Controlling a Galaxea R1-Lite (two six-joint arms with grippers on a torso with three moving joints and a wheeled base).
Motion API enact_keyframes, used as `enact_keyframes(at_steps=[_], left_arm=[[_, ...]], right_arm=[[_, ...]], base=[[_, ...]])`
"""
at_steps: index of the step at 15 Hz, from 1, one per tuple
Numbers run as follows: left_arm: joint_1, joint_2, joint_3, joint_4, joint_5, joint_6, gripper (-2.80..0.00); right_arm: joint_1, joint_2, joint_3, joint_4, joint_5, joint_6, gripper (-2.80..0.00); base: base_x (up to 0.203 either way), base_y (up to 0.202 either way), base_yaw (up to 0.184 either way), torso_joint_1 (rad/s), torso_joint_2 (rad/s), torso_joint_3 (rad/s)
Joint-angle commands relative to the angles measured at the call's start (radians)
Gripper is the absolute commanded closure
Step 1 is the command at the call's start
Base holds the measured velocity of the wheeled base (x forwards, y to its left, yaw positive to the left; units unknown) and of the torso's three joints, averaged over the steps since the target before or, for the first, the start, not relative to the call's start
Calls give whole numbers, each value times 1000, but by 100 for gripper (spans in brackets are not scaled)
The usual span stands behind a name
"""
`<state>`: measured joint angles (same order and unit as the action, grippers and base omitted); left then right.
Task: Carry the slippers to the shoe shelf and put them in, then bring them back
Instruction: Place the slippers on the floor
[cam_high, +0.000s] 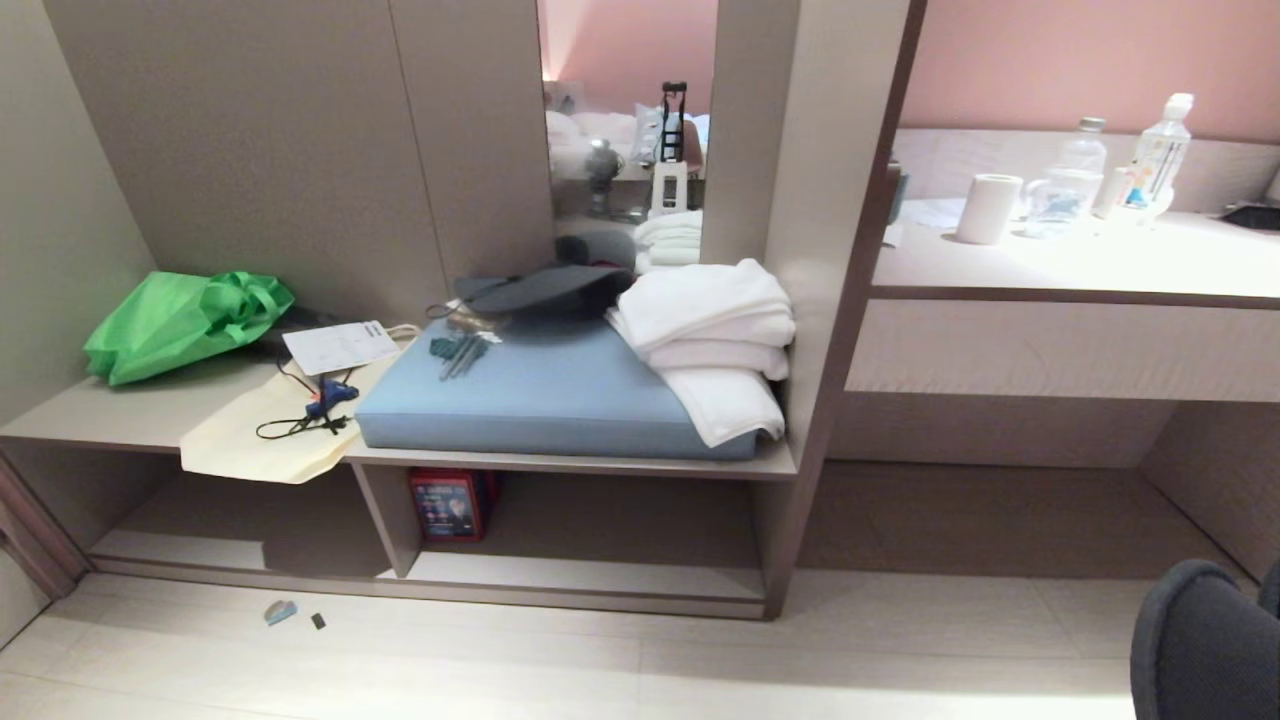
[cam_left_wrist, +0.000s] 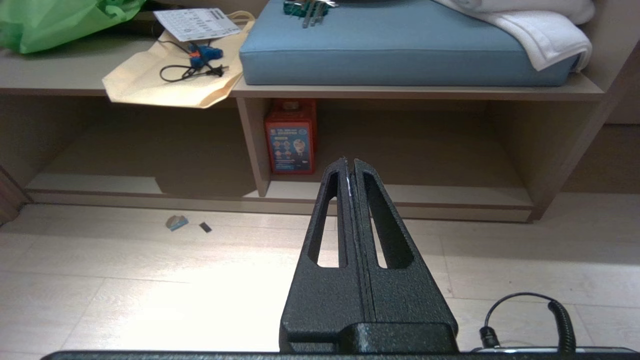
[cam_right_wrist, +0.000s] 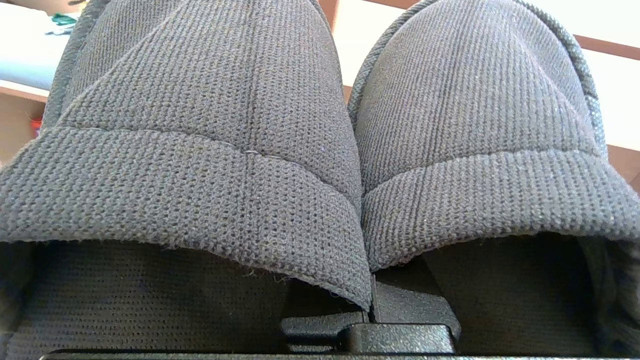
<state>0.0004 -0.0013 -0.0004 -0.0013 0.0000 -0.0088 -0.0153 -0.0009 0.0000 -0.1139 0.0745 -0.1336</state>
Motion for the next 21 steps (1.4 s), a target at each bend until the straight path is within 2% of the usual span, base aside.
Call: enact_keyframes(at_steps=[1,21], left_arm=[[0,1,0,0,0,0,0],[0,1,0,0,0,0,0]], right_arm=[[0,1,2,-1,1,-1,0],[0,1,2,-3,5,-9,0]], base=[[0,-201,3,-2,6,6],[0,-197,2,1,3,2]])
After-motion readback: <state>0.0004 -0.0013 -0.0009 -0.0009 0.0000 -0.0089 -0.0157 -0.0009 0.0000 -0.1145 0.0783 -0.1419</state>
